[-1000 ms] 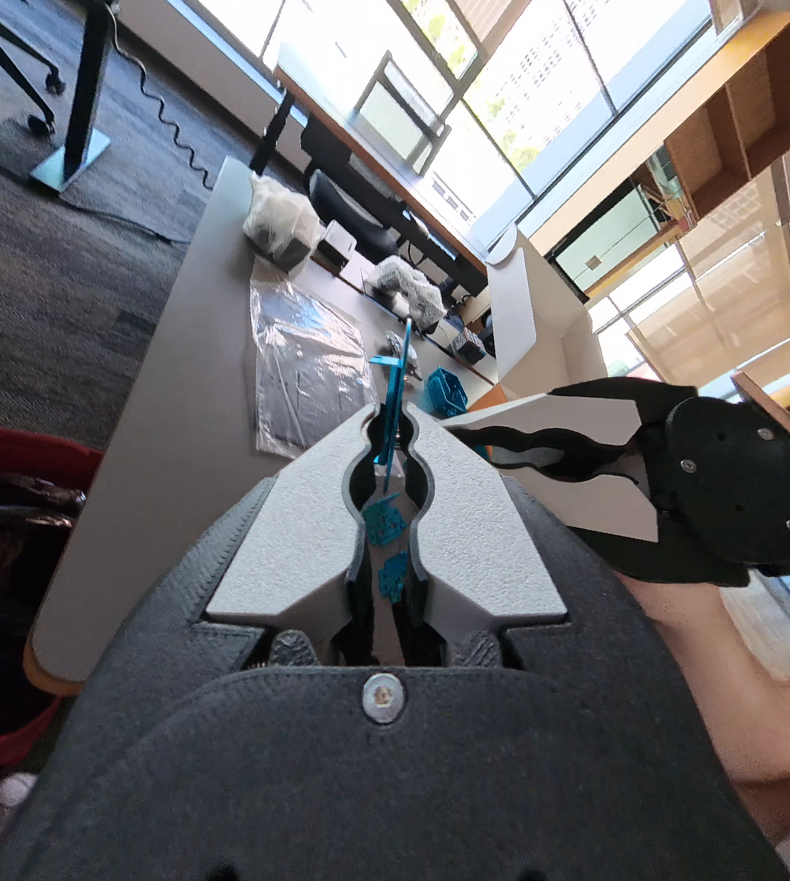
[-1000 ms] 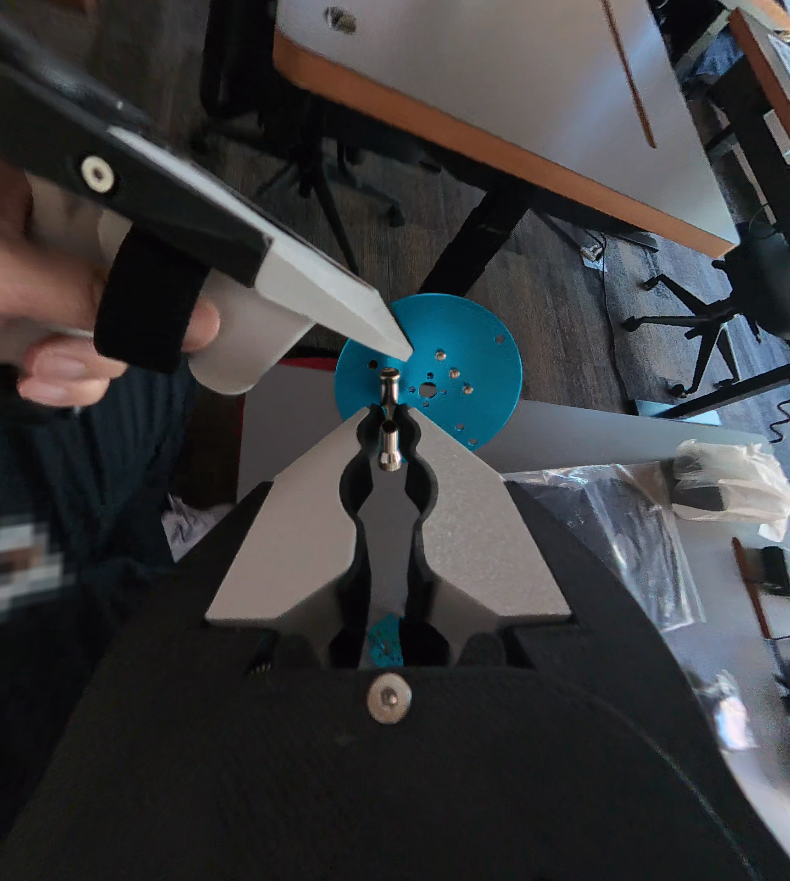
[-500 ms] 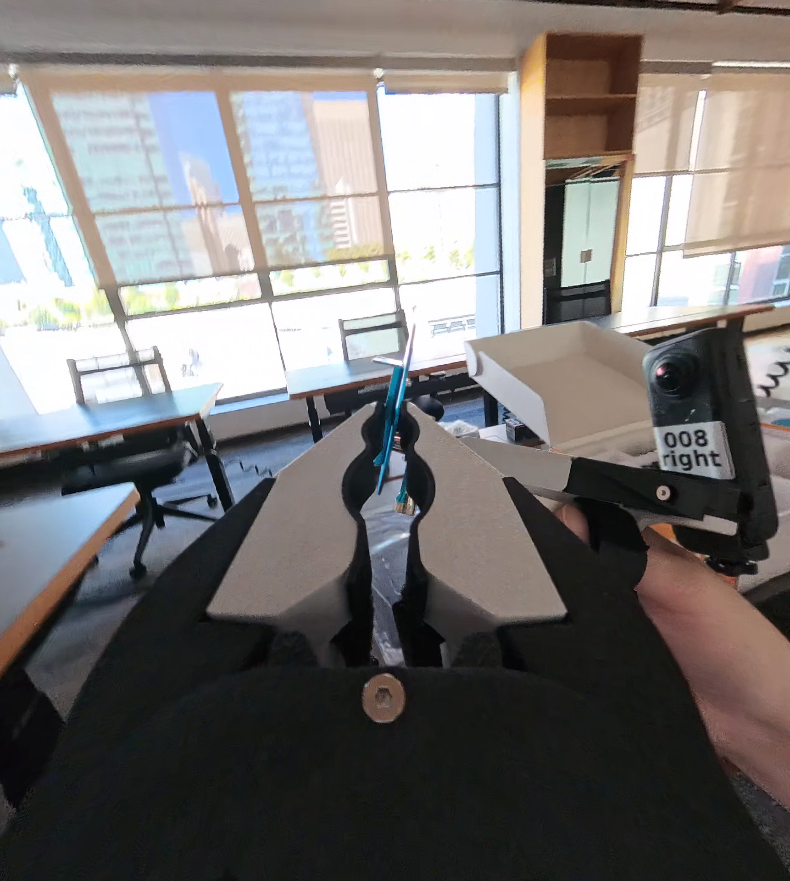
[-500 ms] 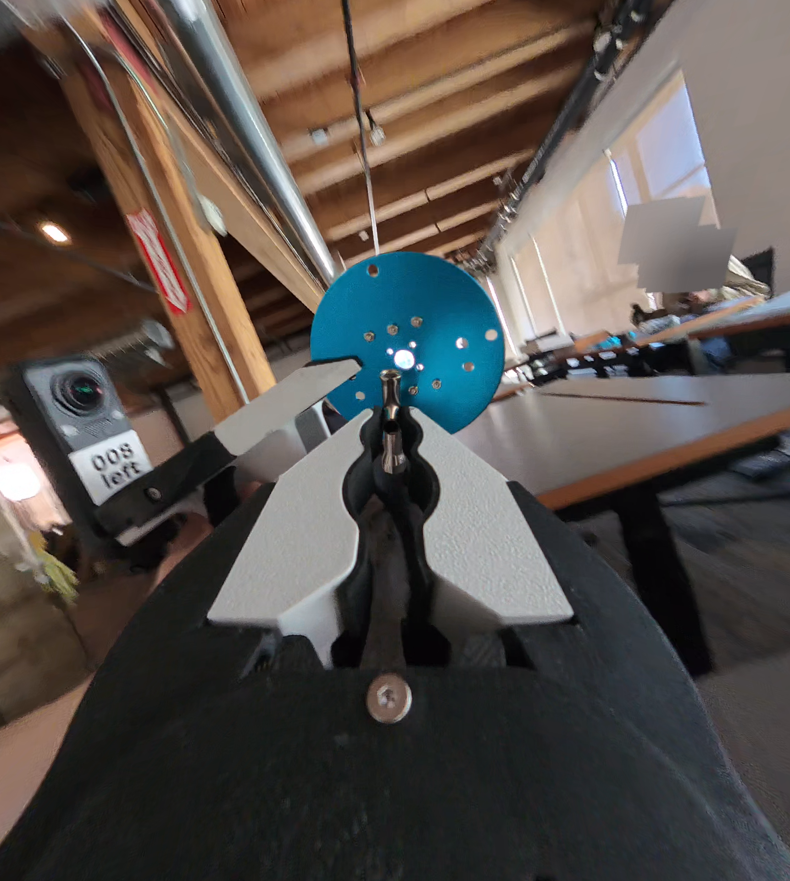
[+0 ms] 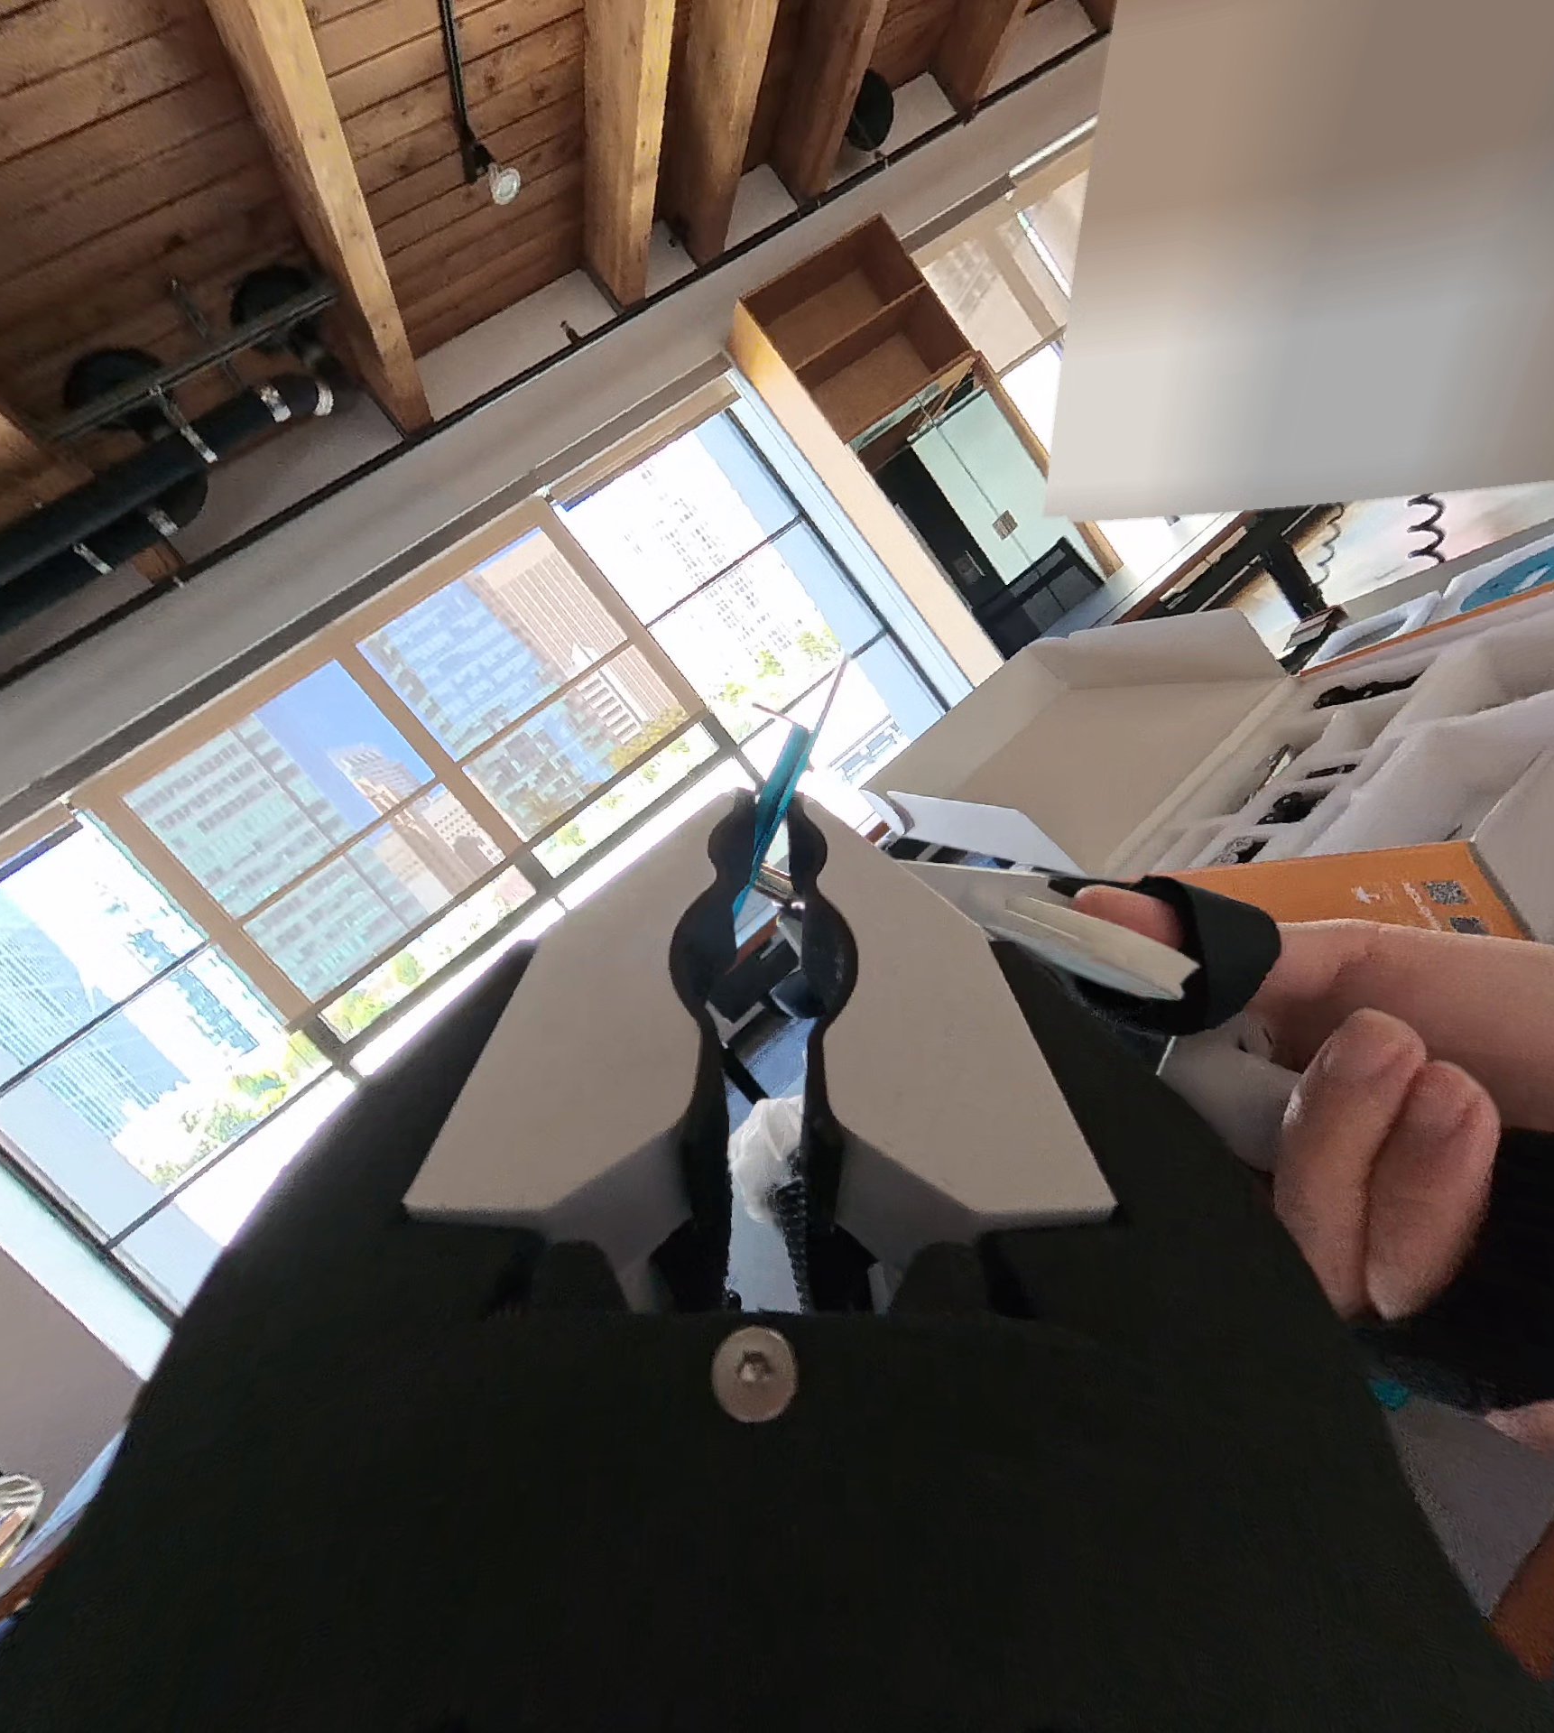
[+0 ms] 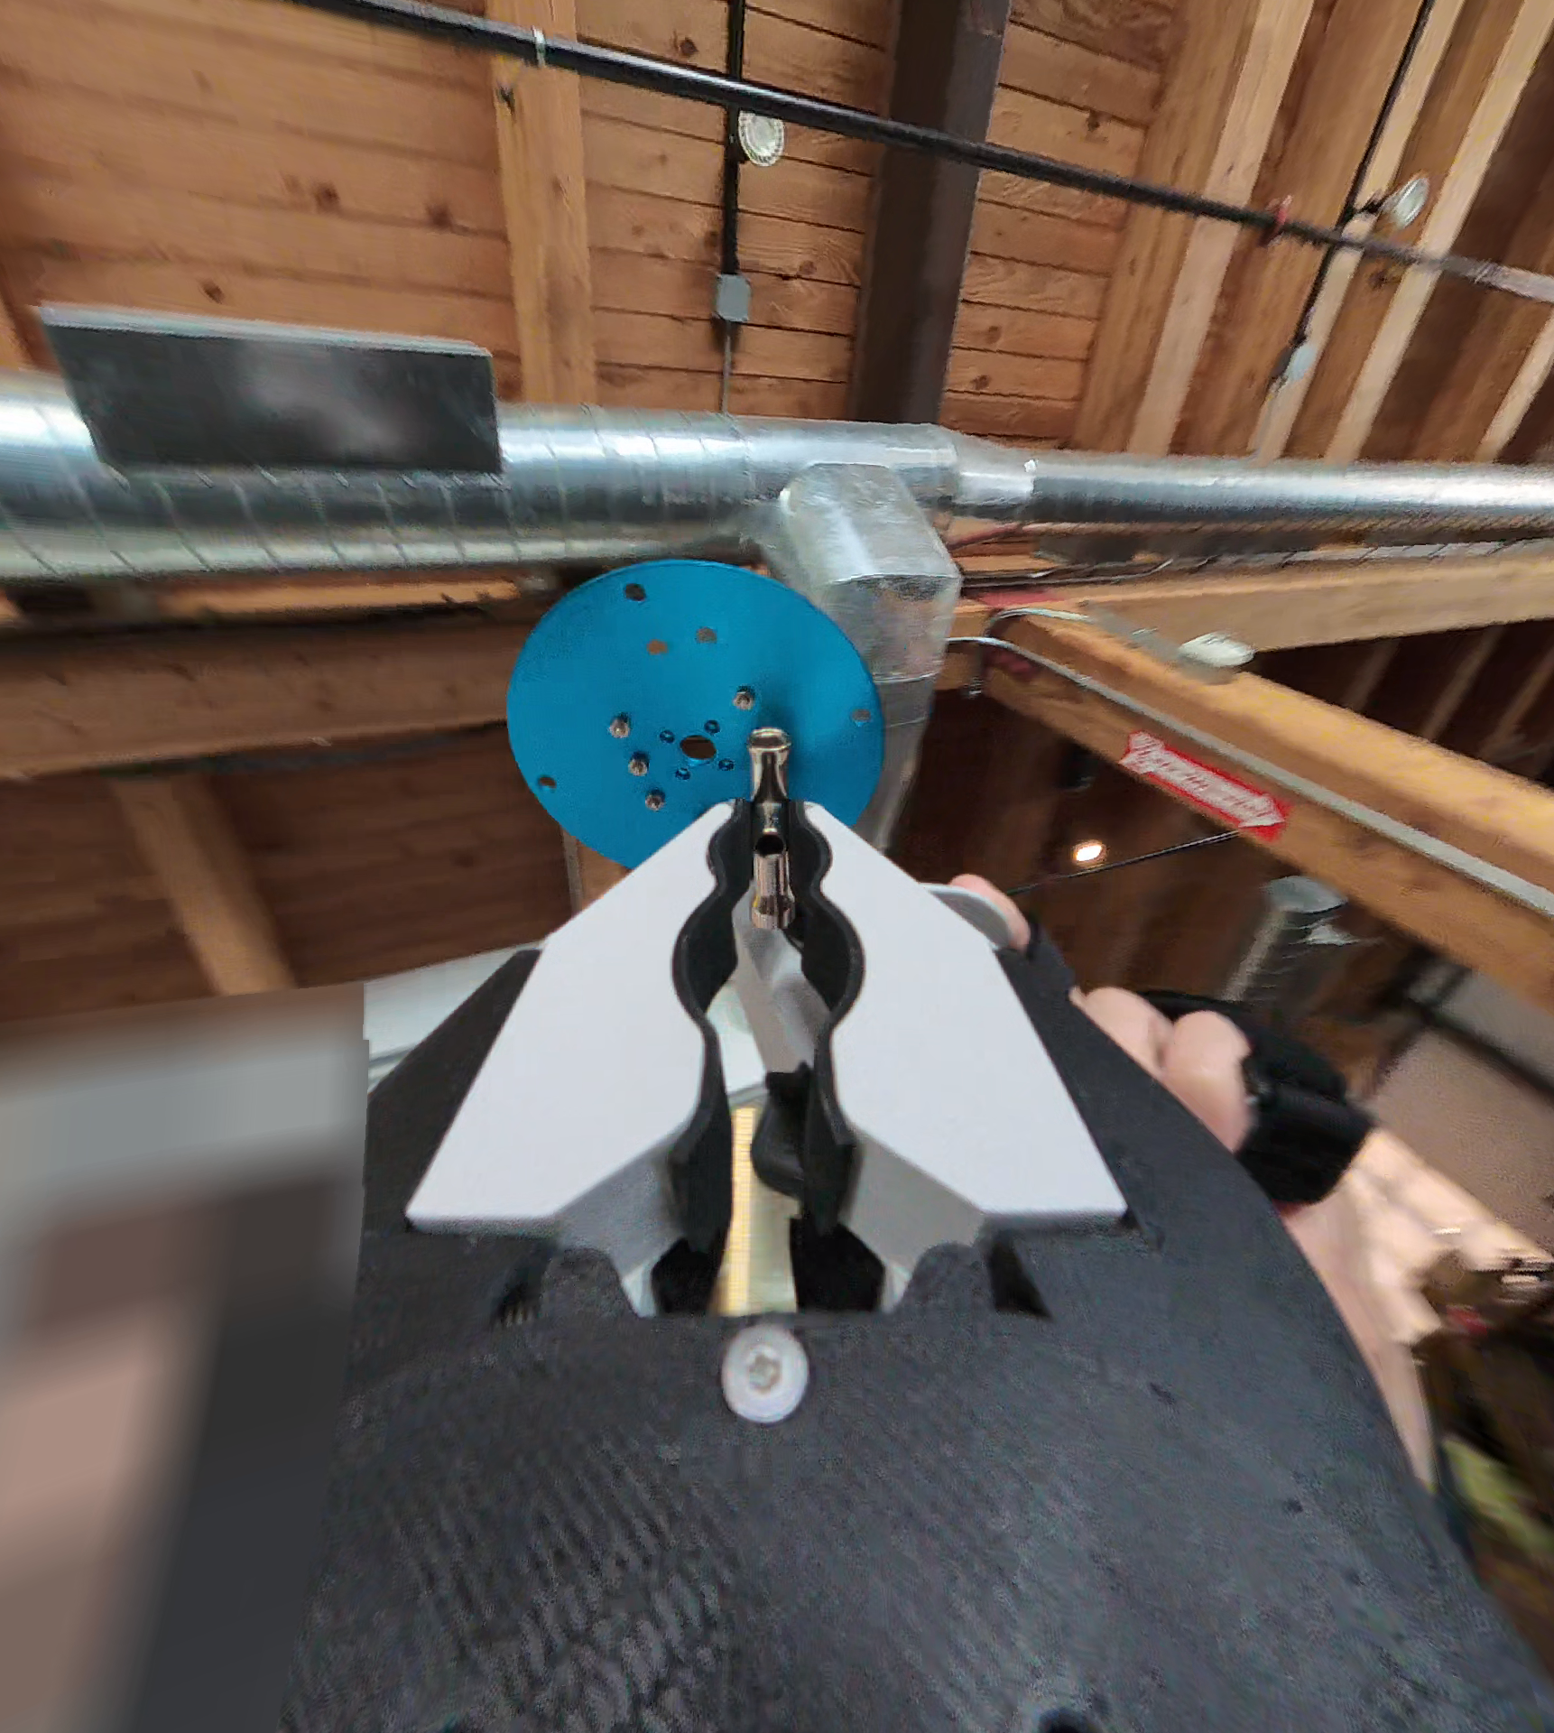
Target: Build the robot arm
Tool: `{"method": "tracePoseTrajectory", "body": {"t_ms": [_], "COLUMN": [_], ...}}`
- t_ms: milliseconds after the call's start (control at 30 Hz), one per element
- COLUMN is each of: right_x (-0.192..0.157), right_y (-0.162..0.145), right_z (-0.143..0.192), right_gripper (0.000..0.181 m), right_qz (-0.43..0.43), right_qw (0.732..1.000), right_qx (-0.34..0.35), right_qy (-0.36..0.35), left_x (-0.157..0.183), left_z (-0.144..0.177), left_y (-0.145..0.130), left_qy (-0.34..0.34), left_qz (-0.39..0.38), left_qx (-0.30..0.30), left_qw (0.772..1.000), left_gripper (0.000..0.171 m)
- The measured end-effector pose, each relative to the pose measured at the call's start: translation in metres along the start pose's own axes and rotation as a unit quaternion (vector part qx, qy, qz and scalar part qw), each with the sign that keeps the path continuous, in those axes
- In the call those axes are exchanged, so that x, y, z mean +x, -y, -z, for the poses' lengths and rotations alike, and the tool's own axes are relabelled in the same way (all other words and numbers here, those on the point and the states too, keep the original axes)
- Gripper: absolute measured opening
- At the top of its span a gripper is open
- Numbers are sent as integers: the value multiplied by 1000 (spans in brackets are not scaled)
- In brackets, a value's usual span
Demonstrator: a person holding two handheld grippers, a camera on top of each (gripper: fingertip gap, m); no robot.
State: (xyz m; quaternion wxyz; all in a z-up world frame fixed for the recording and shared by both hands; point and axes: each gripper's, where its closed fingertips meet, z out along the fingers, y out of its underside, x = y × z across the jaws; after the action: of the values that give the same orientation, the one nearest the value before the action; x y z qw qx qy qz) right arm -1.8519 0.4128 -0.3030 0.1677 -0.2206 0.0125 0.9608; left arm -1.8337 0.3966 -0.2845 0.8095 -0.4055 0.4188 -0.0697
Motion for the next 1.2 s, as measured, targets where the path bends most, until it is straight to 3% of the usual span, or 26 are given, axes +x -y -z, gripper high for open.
{"method": "tracePoseTrajectory", "body": {"t_ms": [100,267,367,433,467,500,533,567,600,667,700,733,833,900,1000,1100,1200], "right_x": [1,1,4,7,6,3,3,-1,-5,-3,-3,-4,4,10,14,12,12], "right_y": [-5,-17,-23,-28,-33,-38,-41,-44,-48,-39,-37,-38,-39,-41,-43,-42,-47], "right_z": [2,2,2,4,5,5,5,3,0,0,-1,-2,-2,-2,-4,-6,-8], "right_gripper": [5,5,5,5,5,5,6,5,6,6,6,6,6,7,7,7,6], "right_qz": [-100,-163,-59,94,186,298,425,543,645,793,836,864,899,910,918,924,927], "right_qw": [994,984,997,993,977,943,882,805,713,497,404,332,193,134,88,67,65], "right_qx": [7,1,-23,-60,-86,-118,-154,-181,-209,-253,-269,-282,-306,-314,-311,-295,-294], "right_qy": [40,73,34,-28,-57,-89,-131,-159,-178,-246,-257,-253,-245,-235,-232,-234,-224], "left_x": [1,-5,-11,-13,-14,-14,-14,-13,-12,-11,-11,-11,-13,-14,-12,-13,-16], "left_z": [5,16,21,23,25,26,28,29,30,31,31,32,34,35,37,39,41], "left_y": [2,6,7,7,7,7,7,6,6,5,5,4,5,6,8,10,9], "left_qy": [-17,-18,6,15,19,20,20,18,18,20,22,23,28,32,34,38,42], "left_qz": [23,65,70,78,73,69,65,60,53,43,45,53,71,69,60,53,55], "left_qx": [10,31,27,19,14,8,2,-4,-11,-23,-29,-36,-44,-46,-45,-41,-40], "left_qw": [1000,997,997,997,997,997,998,998,998,999,998,998,996,996,997,997,997], "left_gripper": [4,2,2,2,2,3,3,2,2,2,2,2,2,2,2,2,2]}}
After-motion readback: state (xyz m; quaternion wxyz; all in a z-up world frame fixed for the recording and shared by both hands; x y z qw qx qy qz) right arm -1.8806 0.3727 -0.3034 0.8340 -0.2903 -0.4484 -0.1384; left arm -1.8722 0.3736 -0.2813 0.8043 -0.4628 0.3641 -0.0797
